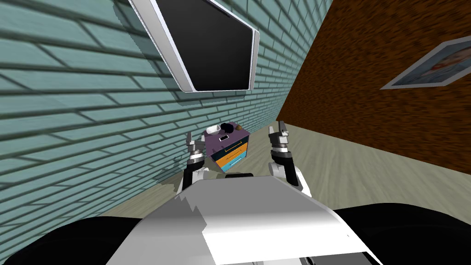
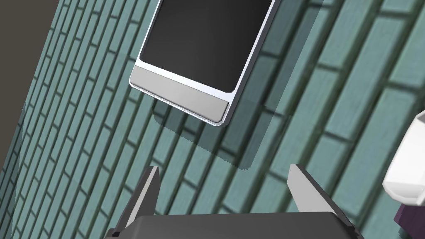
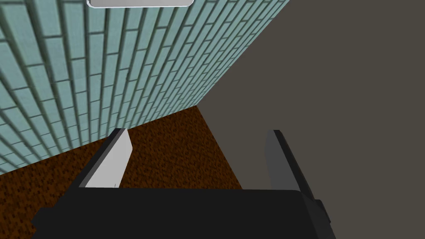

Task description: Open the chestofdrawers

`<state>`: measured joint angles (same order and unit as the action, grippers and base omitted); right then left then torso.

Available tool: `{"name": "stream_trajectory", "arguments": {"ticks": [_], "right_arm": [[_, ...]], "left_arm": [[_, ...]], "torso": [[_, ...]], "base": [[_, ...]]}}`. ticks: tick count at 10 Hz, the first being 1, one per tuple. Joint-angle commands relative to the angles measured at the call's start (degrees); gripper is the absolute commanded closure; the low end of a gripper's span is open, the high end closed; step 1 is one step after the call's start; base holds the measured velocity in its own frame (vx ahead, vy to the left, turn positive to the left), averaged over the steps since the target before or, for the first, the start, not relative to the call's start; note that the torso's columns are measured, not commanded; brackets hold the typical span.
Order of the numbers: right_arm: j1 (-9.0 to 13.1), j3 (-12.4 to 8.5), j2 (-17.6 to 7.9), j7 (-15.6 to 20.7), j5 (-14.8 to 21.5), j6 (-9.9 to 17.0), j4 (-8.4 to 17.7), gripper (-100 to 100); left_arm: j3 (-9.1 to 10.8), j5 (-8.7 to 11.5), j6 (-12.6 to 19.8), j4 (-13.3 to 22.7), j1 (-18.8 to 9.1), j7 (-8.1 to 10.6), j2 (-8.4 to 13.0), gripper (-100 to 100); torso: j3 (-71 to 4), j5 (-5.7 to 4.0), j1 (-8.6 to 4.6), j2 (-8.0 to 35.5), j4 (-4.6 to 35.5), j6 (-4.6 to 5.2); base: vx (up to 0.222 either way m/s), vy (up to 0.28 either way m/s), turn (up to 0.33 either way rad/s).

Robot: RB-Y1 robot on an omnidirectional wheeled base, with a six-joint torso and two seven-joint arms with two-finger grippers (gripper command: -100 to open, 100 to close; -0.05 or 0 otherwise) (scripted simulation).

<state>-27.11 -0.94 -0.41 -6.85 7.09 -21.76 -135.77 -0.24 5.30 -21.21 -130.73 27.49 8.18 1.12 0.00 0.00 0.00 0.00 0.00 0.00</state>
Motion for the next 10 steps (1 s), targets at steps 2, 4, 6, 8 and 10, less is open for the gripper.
{"name": "stream_trajectory", "arguments": {"ticks": [2,4,6,8,10], "right_arm": [[0.0,0.0,0.0,0.0,0.0,0.0,0.0,0],[0.0,0.0,0.0,0.0,0.0,0.0,0.0,0],[0.0,0.0,0.0,0.0,0.0,0.0,0.0,0],[0.0,0.0,0.0,0.0,0.0,0.0,0.0,0],[0.0,0.0,0.0,0.0,0.0,0.0,0.0,0]], "left_arm": [[0.0,0.0,0.0,0.0,0.0,0.0,0.0,0],[0.0,0.0,0.0,0.0,0.0,0.0,0.0,0],[0.0,0.0,0.0,0.0,0.0,0.0,0.0,0],[0.0,0.0,0.0,0.0,0.0,0.0,0.0,0],[0.11,0.1,-0.2,0.7,-0.1,0.05,1.6,-100]], "torso": [[-12.0,0.0,0.0,6.0,6.0,0.0],[-28.5,0.0,0.0,14.2,14.2,0.0],[-45.4,0.0,0.0,22.7,22.7,0.0],[-62.3,0.0,0.0,31.2,31.1,0.0],[-79.2,0.0,0.0,39.6,39.6,0.0]], "base": [[0.0,0.0,0.0],[0.0,0.0,0.0],[0.0,0.0,0.0],[0.0,0.0,0.0],[0.007,-0.007,0.009]]}}
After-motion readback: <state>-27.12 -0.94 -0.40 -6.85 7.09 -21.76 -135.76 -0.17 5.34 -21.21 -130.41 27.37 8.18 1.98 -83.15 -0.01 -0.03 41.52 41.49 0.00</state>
